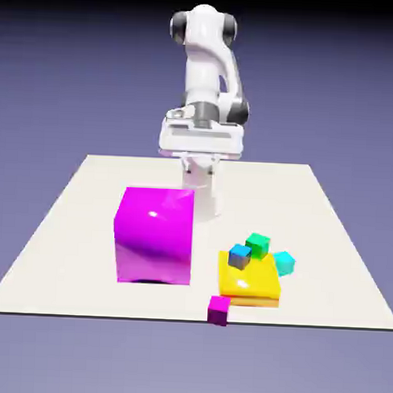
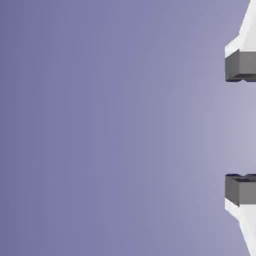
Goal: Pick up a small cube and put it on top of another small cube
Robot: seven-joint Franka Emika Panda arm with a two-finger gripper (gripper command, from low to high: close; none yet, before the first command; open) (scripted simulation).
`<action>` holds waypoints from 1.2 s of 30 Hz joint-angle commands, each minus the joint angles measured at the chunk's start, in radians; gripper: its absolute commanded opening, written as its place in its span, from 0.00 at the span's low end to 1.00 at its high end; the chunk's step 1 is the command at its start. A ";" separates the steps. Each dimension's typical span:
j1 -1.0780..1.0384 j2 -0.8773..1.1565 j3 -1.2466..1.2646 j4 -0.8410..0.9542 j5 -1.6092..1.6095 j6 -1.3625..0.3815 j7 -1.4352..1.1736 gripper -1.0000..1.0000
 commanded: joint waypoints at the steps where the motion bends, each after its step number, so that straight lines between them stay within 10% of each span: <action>1: -0.016 -0.014 0.036 0.014 0.003 -0.021 0.037 0.50; 36: -0.566 -0.508 1.305 0.488 0.123 -0.742 1.323 0.50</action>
